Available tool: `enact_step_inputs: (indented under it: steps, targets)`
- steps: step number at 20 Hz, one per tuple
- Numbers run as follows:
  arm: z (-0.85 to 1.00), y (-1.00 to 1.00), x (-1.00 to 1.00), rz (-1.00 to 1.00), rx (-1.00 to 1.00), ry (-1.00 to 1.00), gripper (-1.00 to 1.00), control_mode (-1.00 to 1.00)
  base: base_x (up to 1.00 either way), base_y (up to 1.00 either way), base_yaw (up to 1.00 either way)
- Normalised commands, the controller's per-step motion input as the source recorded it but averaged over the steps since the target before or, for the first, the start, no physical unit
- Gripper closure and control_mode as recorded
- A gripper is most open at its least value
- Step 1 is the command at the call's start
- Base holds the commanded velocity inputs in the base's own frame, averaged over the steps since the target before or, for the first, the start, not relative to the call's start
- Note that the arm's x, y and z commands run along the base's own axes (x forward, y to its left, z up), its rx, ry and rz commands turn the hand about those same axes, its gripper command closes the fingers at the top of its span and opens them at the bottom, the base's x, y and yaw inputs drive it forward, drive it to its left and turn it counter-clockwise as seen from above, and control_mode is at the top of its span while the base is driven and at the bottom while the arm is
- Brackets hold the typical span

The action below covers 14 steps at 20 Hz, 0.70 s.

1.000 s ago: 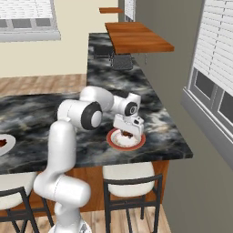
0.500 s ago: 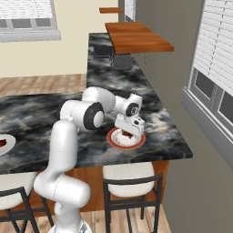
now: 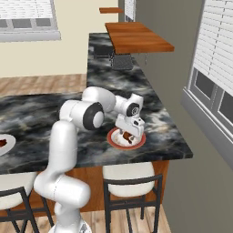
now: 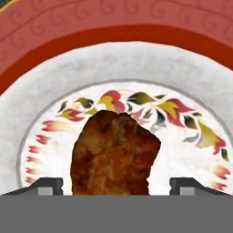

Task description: Take the chicken drumsticks from the pan and place one on each plate on the dining counter.

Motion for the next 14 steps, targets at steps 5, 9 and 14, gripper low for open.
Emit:
enact_step_inputs:
  steps: [5, 9, 14]
  targets:
    - [0.24, 0.0, -0.23, -0.04, -0.05, -0.08, -1.0, -1.0, 0.0, 0.0, 0.0]
    - [0.62, 0.0, -0.22, -0.02, -0.04, -0.12, -1.0, -1.0, 0.0, 0.0, 0.0]
    - [0.47, 0.08, -0.57, -0.02, -0.06, -0.05, -1.0, -1.0, 0.0, 0.0, 0.0]
